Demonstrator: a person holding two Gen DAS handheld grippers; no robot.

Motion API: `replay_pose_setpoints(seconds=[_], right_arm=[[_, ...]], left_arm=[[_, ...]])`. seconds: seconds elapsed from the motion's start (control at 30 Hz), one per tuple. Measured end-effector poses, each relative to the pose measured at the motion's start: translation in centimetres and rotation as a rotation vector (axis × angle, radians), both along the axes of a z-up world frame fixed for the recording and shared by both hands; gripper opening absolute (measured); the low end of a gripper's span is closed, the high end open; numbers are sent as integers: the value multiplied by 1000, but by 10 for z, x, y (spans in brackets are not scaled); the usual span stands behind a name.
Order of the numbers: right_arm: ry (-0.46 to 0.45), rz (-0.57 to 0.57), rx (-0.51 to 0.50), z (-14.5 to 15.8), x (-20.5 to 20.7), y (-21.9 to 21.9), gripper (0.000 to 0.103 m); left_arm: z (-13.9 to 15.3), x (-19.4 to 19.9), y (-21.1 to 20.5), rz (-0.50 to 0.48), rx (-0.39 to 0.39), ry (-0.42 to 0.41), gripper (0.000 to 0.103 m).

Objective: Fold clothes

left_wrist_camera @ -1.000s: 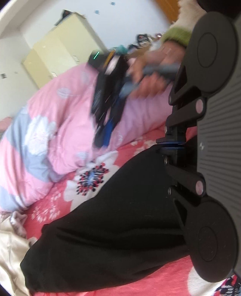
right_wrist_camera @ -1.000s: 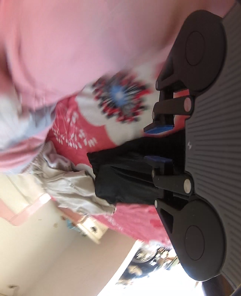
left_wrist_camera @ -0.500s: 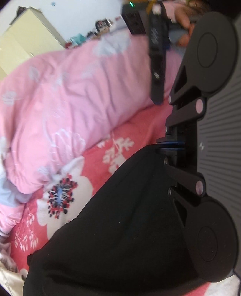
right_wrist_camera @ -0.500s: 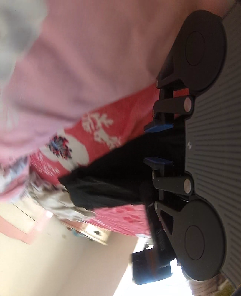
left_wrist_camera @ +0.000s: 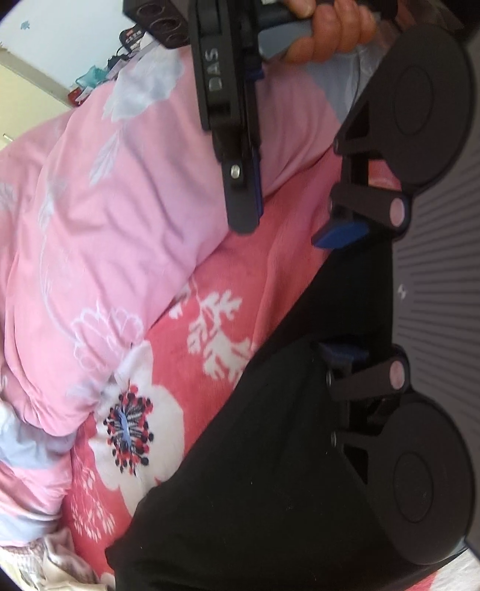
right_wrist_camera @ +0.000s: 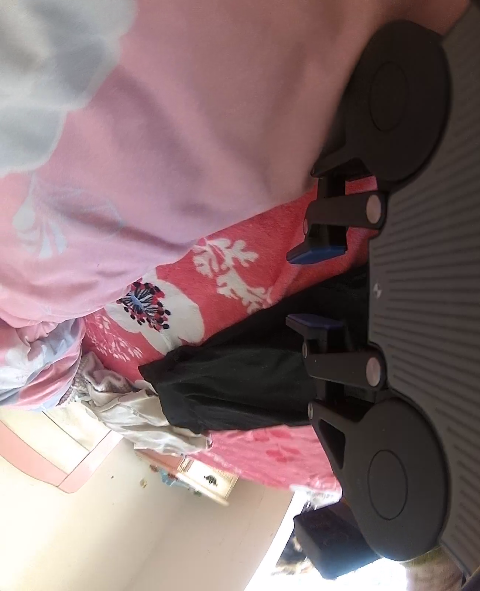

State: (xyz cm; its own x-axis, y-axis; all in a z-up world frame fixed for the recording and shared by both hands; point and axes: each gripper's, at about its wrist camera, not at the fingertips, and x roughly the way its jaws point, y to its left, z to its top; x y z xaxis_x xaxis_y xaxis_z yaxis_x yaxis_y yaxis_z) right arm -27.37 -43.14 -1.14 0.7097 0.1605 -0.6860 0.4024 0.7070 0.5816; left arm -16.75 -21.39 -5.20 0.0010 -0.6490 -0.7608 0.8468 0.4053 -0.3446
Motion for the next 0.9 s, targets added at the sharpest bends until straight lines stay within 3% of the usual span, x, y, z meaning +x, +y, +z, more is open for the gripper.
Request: replay_pose_setpoints(seconds=[0.27, 0.43, 0.6, 0.7, 0.8, 0.9], right_arm=[[9, 46, -243, 14, 9, 17, 30], [-20, 45, -315, 22, 11, 17, 33], [-22, 44, -319, 23, 14, 14, 34], [-25, 78, -286, 24, 19, 17, 35], [11, 148, -200, 17, 28, 22, 35], [81, 179, -103, 4, 35, 25, 35]], left_arm=[[26, -2, 8, -45, -64, 56, 81], [45, -5, 21, -93, -95, 119, 87], [55, -4, 46, -124, -55, 216, 87], [53, -2, 65, -126, 28, 248, 86], [45, -5, 86, -106, 109, 286, 85], [35, -12, 108, -66, 158, 269, 79]])
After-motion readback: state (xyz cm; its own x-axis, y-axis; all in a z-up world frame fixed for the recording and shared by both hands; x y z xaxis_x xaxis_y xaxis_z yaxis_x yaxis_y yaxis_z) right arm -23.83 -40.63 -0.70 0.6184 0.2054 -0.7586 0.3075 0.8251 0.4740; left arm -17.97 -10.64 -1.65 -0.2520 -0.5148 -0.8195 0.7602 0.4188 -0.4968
